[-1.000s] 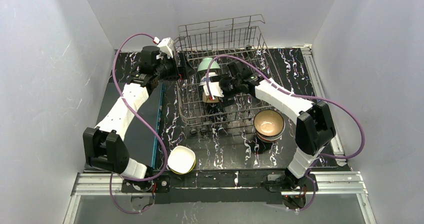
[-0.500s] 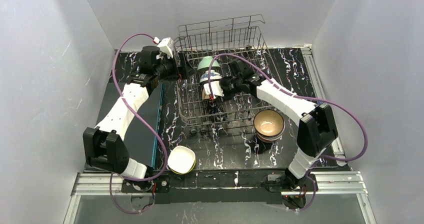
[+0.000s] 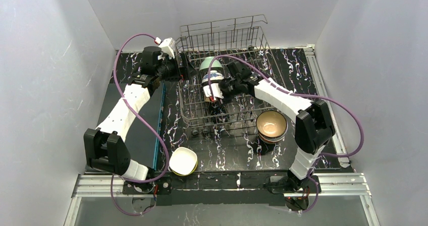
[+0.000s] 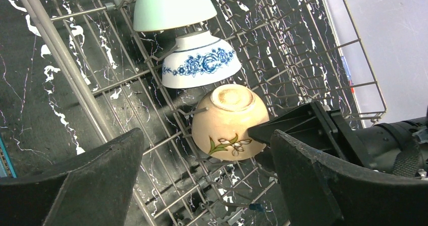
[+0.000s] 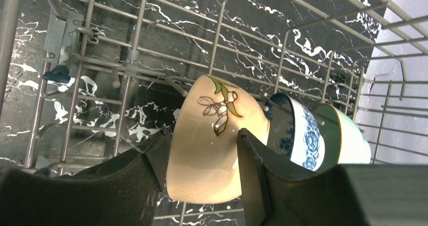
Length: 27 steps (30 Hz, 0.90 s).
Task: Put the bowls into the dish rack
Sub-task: Turn the bowl upside down on the dish rack.
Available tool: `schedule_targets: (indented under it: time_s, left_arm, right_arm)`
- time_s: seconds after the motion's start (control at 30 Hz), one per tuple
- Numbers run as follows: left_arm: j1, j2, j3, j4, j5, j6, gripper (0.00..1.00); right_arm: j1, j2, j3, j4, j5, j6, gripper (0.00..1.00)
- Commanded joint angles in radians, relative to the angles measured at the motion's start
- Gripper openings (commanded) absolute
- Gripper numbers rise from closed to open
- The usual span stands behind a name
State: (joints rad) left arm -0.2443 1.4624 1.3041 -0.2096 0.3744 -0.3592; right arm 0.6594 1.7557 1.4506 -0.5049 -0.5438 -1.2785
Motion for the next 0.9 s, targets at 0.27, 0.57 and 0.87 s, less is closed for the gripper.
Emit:
schedule_targets:
  time_s: [0.27,0.57,0.87]
  left_arm:
    - [0.004,-0.024,-0.002,0.007,0.013,0.004,0.93]
    - [0.004,-0.025,-0.002,0.006,0.016,0.004,0.94]
    - [0.004,-0.035,-0.004,0.015,0.033,0.003,0.94]
  right_arm:
    - [-0.006,0.099,0.064,-0.078,0.023,-0.003,0.64]
    - [-0.006,-0.043,-0.015,0.1,-0.068,0.082,0.99]
    - [-0.006,-0.191,-0.194,0.551,0.03,0.464,0.99]
